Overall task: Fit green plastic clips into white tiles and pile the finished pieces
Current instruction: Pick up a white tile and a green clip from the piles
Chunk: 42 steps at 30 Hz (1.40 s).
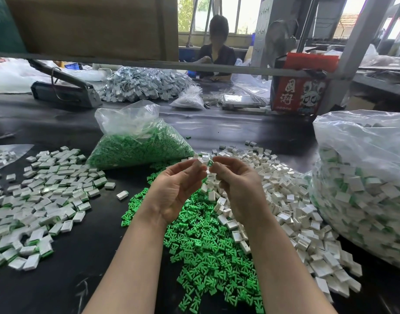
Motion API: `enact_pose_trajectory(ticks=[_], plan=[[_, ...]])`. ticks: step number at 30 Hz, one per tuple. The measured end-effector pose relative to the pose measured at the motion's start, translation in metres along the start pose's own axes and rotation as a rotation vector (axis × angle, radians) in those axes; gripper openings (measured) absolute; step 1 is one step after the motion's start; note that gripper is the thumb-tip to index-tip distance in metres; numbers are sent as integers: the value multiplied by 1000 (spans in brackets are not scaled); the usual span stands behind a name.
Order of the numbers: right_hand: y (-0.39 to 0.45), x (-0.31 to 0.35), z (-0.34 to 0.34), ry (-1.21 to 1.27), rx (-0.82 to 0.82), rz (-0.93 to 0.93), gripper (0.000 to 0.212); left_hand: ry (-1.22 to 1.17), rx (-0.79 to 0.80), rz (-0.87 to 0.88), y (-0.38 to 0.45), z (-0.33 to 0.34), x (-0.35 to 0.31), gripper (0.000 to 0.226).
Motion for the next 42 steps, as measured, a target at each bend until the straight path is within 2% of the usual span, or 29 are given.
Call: enact_pose_trajectory(ticks=[5,10,15,20,27,37,42], plan=[[0,1,2,-68,31,-2,13,35,5,-1,0,0,0,32],[1,0,3,-31,6,-25,9,62,-5,4,-1,2,0,30],[1,2,3,-45,17,-59,26,60,-26,5,-2,1,-1,40],[3,-2,1,55,-8,-60,17,65,-48,-1,-1,1,1,28],[3,-4,-1,136,-16,-47,8,60,-89,11,-1,0,2,33],[3,-1,-6,-81,-91,-88,7,108,-59,43,0,7,1,37],[3,3,-6,-124,-94,-123,7,147,-84,51,-2,7,-2,57]])
Point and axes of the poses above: each hand's wrist, its own y-axis towards the middle knuckle, its own z-axis out of the palm, x = y × z, the point moved 7 cm from there along y, towards the middle knuckle, and after that the axes turned 14 degrees about x, right-handed, at the moved point
